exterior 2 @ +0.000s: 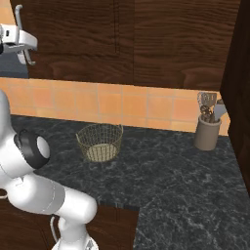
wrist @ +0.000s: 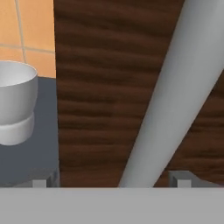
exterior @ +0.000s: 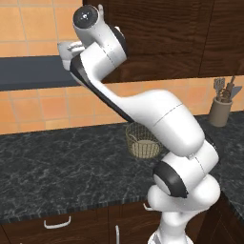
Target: Open the cabinet, pick up the bread from the cabinet and place it in the basket. Then move the basket to the dining counter.
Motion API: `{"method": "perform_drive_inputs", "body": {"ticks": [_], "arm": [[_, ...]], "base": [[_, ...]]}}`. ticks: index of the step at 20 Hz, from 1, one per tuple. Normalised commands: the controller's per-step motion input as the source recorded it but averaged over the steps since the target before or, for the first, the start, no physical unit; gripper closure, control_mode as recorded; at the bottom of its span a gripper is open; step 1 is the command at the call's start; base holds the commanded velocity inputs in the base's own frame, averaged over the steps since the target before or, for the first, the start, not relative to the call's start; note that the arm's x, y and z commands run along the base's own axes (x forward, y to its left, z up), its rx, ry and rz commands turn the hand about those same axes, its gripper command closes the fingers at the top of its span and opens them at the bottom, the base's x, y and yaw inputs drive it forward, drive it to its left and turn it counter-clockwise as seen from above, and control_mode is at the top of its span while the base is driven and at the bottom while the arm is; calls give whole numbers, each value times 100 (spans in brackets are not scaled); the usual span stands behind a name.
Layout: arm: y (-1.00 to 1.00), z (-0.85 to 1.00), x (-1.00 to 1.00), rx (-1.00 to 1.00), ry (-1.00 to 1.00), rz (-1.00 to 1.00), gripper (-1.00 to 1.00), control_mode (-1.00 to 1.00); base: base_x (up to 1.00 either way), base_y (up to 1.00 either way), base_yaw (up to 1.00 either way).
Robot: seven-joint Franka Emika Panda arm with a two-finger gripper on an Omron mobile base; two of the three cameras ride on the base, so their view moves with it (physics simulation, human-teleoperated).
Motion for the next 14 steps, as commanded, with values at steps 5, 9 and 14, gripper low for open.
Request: {"method": "perform_drive_inputs", "body": {"ticks": [5, 9, 14], "arm": [[0, 0, 31, 0, 0, 0, -100, -100], [-4, -2, 11, 0, -11, 0, -100, -100], [-16, 0, 13, 0, -10, 4, -100, -100]], "base": [[0, 0, 0], [0, 0, 0], [0, 0, 0]]}}
